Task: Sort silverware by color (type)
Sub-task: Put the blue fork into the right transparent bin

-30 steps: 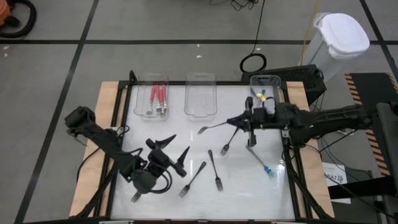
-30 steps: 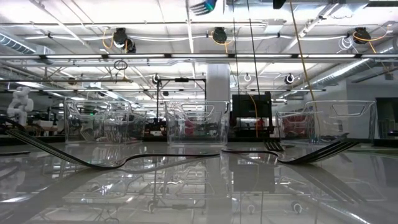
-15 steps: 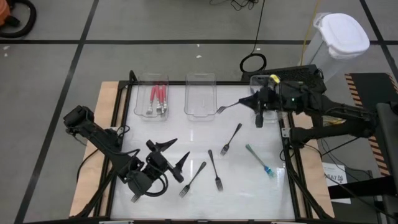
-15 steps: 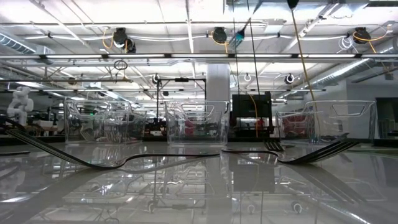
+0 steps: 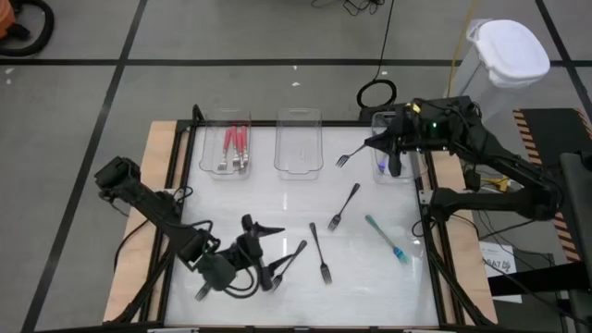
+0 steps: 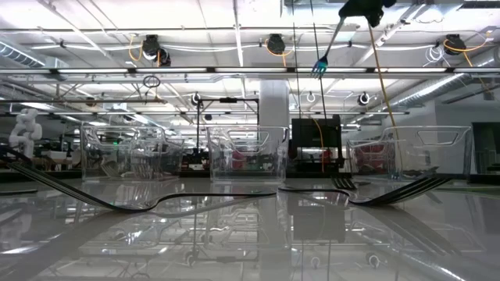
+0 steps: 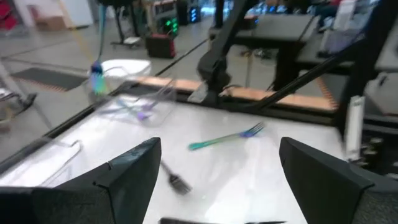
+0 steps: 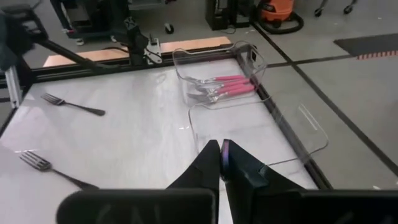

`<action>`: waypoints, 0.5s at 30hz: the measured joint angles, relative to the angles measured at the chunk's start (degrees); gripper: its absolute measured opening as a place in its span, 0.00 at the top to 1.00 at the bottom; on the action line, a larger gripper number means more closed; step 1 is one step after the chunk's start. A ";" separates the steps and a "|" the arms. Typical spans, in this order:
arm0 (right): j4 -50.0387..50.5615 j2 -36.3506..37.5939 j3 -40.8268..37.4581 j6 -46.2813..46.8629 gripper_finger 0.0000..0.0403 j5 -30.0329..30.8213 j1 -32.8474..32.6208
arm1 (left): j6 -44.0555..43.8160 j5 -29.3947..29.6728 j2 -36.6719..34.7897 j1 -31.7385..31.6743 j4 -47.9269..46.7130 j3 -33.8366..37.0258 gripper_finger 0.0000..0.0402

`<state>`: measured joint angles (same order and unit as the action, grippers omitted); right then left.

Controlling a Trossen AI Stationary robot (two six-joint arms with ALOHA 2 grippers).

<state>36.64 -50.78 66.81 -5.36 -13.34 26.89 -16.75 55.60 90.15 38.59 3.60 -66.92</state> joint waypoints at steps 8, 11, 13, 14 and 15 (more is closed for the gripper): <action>2.58 -0.09 0.00 -2.05 0.99 -8.85 9.75 | -4.21 0.27 2.76 -4.91 -1.11 0.43 0.19; 4.46 -0.29 0.00 -3.32 0.99 -10.79 12.57 | -7.09 -1.86 4.05 -8.16 0.50 0.61 0.19; 5.63 -0.35 0.00 -3.89 0.99 -10.95 14.05 | -7.99 -5.66 4.89 -10.28 3.10 0.61 0.19; 6.51 -0.35 0.00 -4.32 0.99 -10.97 14.68 | -7.79 -8.13 5.50 -11.19 4.93 0.61 0.19; 7.48 -0.37 0.00 -4.70 0.99 -10.97 15.25 | -7.01 -10.67 6.27 -11.91 6.85 0.61 0.19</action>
<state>44.12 -51.15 66.81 -10.05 -24.32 42.13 -23.76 44.94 96.42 26.68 10.46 -66.30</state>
